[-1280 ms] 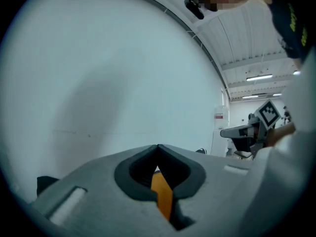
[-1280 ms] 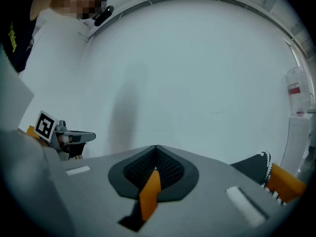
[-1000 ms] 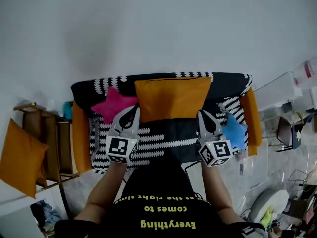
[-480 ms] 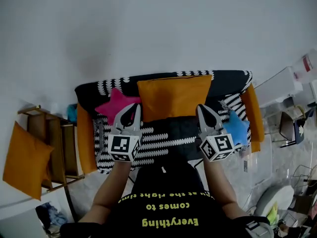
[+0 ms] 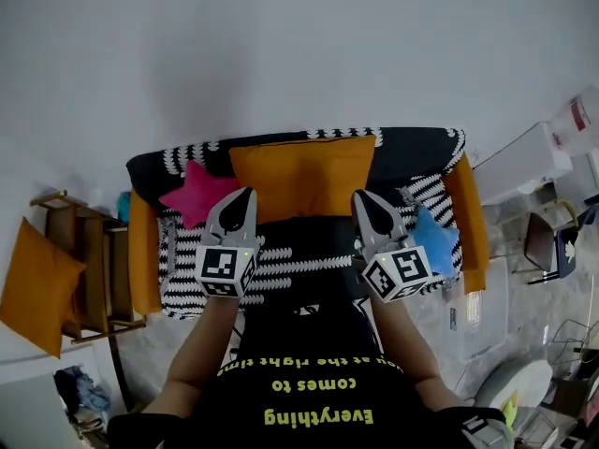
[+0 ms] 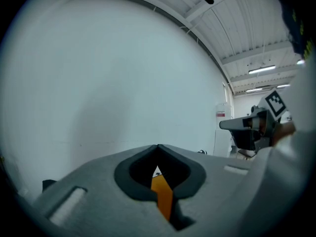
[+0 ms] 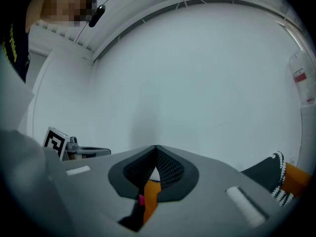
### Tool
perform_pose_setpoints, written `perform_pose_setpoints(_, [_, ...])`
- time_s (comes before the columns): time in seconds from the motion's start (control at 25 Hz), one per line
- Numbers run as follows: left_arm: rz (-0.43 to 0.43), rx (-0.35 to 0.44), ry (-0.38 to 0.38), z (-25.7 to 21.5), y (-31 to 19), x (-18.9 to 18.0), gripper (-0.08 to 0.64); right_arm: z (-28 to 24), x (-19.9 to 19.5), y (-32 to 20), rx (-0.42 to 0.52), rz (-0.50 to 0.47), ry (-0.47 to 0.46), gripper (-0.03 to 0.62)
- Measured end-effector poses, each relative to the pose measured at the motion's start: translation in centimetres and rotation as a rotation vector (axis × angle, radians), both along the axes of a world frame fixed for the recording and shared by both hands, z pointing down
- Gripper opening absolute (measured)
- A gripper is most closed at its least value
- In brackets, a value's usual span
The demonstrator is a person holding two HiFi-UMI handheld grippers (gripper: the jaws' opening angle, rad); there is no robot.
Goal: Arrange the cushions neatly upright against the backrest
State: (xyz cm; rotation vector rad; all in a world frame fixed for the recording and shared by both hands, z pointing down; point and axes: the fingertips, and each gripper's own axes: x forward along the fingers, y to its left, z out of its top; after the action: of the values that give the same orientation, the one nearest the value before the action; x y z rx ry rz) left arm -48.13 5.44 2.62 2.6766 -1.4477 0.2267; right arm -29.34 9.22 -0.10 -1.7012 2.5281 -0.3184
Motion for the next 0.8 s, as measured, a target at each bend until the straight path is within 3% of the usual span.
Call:
perform_pose_setpoints(0.2, [0.018, 0.024, 0.001, 0.1, 2.6, 9.8, -0.002, -1.1, 9.4, 3.0, 0.031, -0.038, -0.015, 0.011])
perform_pose_setpoints(0.4, [0.01, -0.009, 0.098, 0.1, 6.0, 17.0, -0.002, -1.2, 18.1, 6.1, 0.017, -0.037, 0.02, 0.011])
perform_pose_setpoints(0.64, [0.027, -0.035, 0.073, 1.1, 8.5, 23.3, -0.002, 0.5, 25.8, 8.9, -0.021, 0.072, 0.009, 0.011])
perform_pose_setpoints(0.8, [0.118, -0.033, 0.044, 1.9, 8.7, 27.4, -0.002, 1.3, 28.5, 10.2, -0.04, 0.166, 0.004, 0.011])
